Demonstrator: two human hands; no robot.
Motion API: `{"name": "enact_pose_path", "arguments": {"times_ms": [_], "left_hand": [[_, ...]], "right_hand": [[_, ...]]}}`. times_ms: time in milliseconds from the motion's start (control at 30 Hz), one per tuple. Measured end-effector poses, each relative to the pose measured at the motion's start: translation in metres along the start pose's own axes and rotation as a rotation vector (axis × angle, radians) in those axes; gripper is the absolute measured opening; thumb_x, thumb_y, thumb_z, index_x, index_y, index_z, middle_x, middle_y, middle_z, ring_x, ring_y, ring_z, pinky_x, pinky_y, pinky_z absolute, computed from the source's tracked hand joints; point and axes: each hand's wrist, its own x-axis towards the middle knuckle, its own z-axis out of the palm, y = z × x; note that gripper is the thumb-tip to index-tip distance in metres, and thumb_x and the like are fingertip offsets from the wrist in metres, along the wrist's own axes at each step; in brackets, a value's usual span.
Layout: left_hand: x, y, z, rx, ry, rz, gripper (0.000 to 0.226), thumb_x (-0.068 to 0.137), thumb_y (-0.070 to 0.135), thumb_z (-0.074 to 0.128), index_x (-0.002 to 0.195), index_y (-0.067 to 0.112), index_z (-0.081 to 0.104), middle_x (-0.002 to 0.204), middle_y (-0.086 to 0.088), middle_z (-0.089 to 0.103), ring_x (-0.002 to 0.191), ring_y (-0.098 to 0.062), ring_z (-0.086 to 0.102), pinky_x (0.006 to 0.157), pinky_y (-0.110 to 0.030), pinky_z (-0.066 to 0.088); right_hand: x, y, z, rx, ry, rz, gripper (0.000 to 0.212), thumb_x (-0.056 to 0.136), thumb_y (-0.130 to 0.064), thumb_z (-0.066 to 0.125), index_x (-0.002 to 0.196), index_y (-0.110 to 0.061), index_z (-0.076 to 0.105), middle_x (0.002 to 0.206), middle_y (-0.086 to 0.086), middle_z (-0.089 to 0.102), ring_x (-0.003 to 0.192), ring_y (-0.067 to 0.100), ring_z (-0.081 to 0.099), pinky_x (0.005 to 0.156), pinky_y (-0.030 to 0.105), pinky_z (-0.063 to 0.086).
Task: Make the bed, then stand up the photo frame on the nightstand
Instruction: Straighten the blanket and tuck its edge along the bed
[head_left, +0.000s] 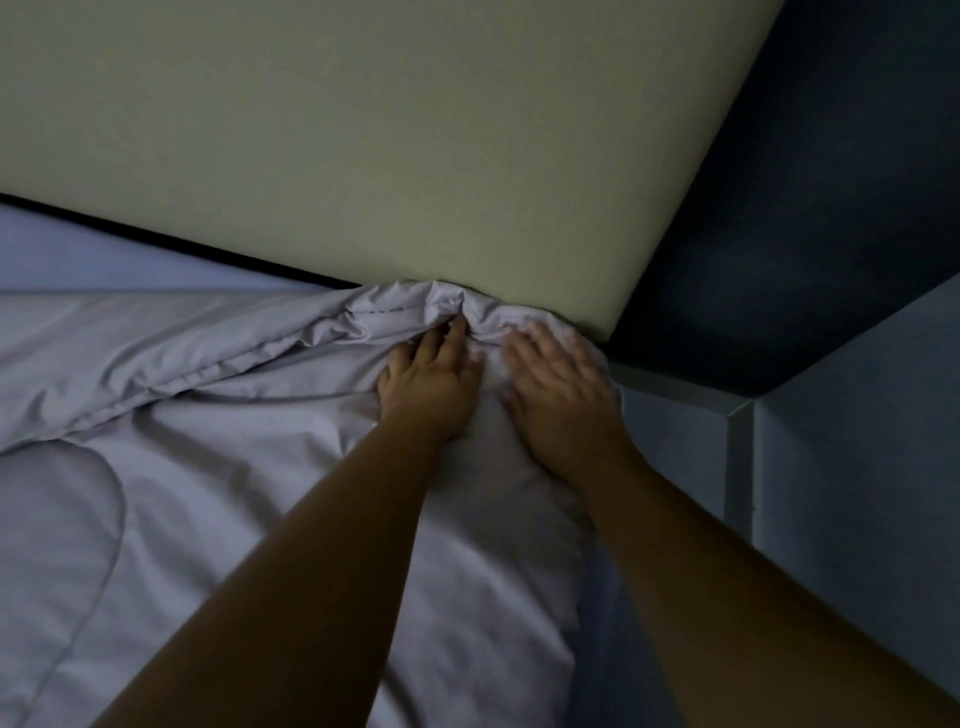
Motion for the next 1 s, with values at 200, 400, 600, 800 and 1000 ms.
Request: {"name": "enact_pose_path", "arguments": {"times_ms": [200,400,600,800,1000], "left_hand": [[-0.017,-0.007,-0.003,0.004,0.06,0.051,0.056,0.095,0.057,0.013,0.149,0.044,0.005,0.161,0.011,0.009,0.148,-0.023,0.01,0.119,-0.042,0.01],[-0.03,-0.014,0.002,-0.079,0.141,0.108,0.054,0.098,0.049,0.017,0.15,0.039,0.006,0.161,0.011,0.008,0.149,-0.017,0.009,0.12,-0.039,0.008],[-0.054,-0.027,0.004,0.004,0.177,0.098,0.057,0.096,0.051,0.011,0.151,0.036,0.005,0.162,0.009,0.007,0.15,-0.015,0.003,0.119,-0.033,-0.002],[-0.081,-0.049,-0.001,0.005,0.136,0.03,0.054,0.1,0.048,0.015,0.151,0.035,0.006,0.162,0.009,0.003,0.15,-0.014,-0.002,0.12,-0.034,-0.004],[-0.111,-0.071,0.004,0.009,0.164,-0.005,0.054,0.1,0.048,0.015,0.151,0.035,0.006,0.162,0.009,0.003,0.15,-0.016,-0.003,0.121,-0.036,-0.004]], "right_hand": [[0.0,-0.01,-0.007,-0.057,-0.213,0.226,0.057,0.092,-0.04,0.033,0.13,-0.003,0.054,0.14,0.01,0.052,0.139,0.025,0.034,0.116,0.044,0.003],[-0.007,-0.035,-0.001,0.181,-0.315,0.367,0.075,0.086,-0.046,0.005,0.143,-0.007,0.035,0.149,0.013,0.038,0.139,0.027,0.031,0.117,0.04,0.012],[-0.003,-0.041,-0.016,0.19,-0.381,0.587,0.058,0.099,-0.037,0.024,0.148,-0.006,0.018,0.157,0.014,0.019,0.145,0.025,0.013,0.119,0.038,-0.001],[-0.033,-0.067,-0.015,0.203,-0.295,0.608,0.059,0.095,-0.035,0.022,0.144,-0.004,0.031,0.154,0.014,0.028,0.144,0.026,0.021,0.118,0.038,0.008],[-0.038,-0.104,-0.031,0.278,-0.339,0.654,0.06,0.098,-0.038,0.024,0.146,-0.002,0.024,0.156,0.015,0.021,0.146,0.025,0.012,0.118,0.037,0.0]]}}
